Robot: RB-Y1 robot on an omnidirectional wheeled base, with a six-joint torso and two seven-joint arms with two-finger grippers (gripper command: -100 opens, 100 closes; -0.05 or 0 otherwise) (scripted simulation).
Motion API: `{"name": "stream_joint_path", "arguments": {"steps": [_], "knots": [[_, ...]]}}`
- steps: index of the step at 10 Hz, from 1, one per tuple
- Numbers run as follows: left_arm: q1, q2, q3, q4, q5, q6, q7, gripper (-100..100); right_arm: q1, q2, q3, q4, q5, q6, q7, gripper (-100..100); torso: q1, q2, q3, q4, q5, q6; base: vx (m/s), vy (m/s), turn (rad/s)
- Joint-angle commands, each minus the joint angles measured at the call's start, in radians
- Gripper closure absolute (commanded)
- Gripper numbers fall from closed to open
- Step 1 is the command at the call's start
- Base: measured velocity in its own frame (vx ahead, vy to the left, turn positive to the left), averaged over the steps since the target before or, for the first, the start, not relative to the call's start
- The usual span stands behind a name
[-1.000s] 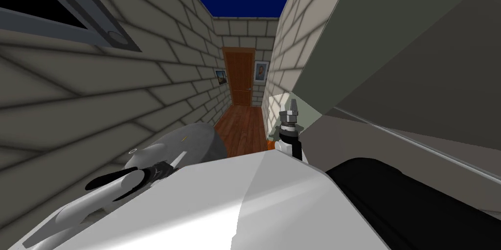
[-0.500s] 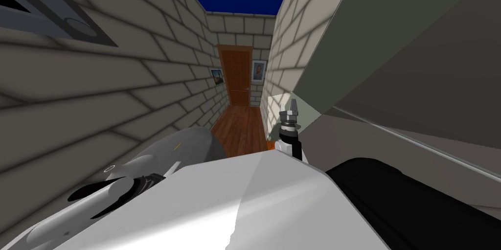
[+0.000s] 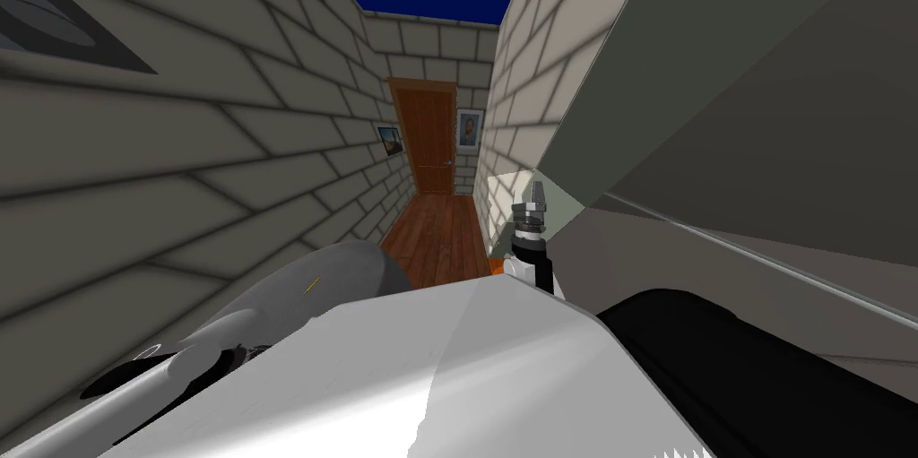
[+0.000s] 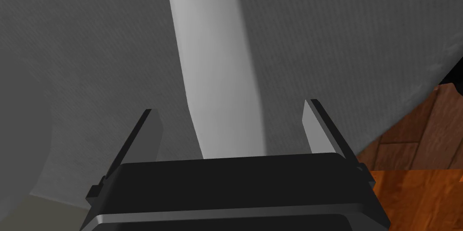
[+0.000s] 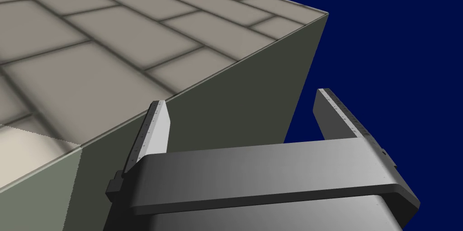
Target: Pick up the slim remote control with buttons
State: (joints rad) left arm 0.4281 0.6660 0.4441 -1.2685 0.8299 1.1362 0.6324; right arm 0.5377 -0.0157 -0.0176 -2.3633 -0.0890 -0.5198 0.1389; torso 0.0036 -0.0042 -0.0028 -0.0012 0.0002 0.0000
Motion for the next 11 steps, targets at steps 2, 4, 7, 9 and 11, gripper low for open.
{"name": "stream_joint_path", "arguments": {"steps": [2,4,7,9,11], "knots": [[0.006,0.003,0.011,0.045,0.013,0.054,0.03,-100,0.0,0.0,0.0,0.0,0.0,0.0,0.0,0,0.0,0.001,0.0,0.0,0.0,0.0,0.034,0.049,-0.094],[0.012,-0.006,0.008,0.078,0.02,0.079,0.044,-100,0.0,0.0,0.0,0.0,0.0,0.0,0.0,0,0.0,0.0,0.0,0.0,0.0,0.0,0.034,0.069,-0.053],[-0.01,-0.026,-0.003,0.105,-0.001,0.038,0.027,-100,0.0,0.0,0.0,0.0,0.0,0.0,0.0,0,-0.002,0.002,0.001,0.001,0.0,0.0,0.004,0.024,-0.003],[-0.024,-0.048,-0.012,0.136,-0.017,0.006,0.014,-100,0.0,0.0,0.0,0.0,0.0,0.0,0.0,0,-0.002,0.002,0.001,0.001,0.0,0.0,0.004,0.031,0.004],[-0.024,-0.039,-0.009,0.14,-0.009,0.011,0.01,100,0.0,0.0,0.0,0.0,0.0,0.0,0.0,0,-0.002,0.002,0.001,0.001,0.0,0.0,0.001,0.006,-0.001]]}}
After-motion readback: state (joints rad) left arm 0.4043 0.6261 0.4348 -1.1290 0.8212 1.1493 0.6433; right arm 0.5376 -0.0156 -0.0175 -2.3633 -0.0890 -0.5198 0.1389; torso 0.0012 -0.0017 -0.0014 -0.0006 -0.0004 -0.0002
